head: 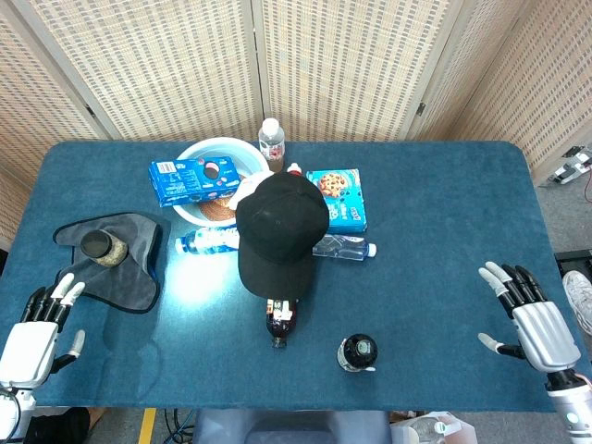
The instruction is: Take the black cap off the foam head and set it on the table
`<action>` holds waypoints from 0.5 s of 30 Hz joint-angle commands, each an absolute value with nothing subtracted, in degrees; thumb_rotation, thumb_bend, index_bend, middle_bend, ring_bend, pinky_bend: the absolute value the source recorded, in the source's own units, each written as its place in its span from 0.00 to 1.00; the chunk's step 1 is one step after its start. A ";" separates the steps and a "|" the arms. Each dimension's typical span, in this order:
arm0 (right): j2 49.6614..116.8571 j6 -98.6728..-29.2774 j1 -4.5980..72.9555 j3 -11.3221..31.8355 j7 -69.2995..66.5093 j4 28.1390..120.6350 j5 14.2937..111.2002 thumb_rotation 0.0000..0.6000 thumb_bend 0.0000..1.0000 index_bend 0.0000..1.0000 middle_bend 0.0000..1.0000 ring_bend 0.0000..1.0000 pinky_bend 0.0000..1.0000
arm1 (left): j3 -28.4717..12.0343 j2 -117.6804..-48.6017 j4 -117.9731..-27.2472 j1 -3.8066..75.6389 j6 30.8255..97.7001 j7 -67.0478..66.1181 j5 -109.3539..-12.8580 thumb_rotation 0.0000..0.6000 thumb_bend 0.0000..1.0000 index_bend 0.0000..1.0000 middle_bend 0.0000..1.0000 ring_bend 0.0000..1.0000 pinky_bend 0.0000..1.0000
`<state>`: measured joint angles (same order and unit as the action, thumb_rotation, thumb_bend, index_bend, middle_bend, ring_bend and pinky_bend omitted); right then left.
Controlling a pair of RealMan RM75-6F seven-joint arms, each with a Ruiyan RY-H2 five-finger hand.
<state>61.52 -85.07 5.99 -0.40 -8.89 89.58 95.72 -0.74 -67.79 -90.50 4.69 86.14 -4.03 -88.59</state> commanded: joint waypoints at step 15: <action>61.58 -85.02 6.87 -0.12 -8.70 89.01 95.87 1.00 0.05 0.04 0.04 0.00 0.00 | -0.81 -67.89 -90.46 4.75 85.93 -4.16 -88.34 1.00 0.44 0.00 0.00 0.00 0.00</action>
<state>61.59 -85.03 6.86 -0.14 -8.71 89.02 95.87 -0.81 -67.89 -90.46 4.75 85.92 -4.17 -88.34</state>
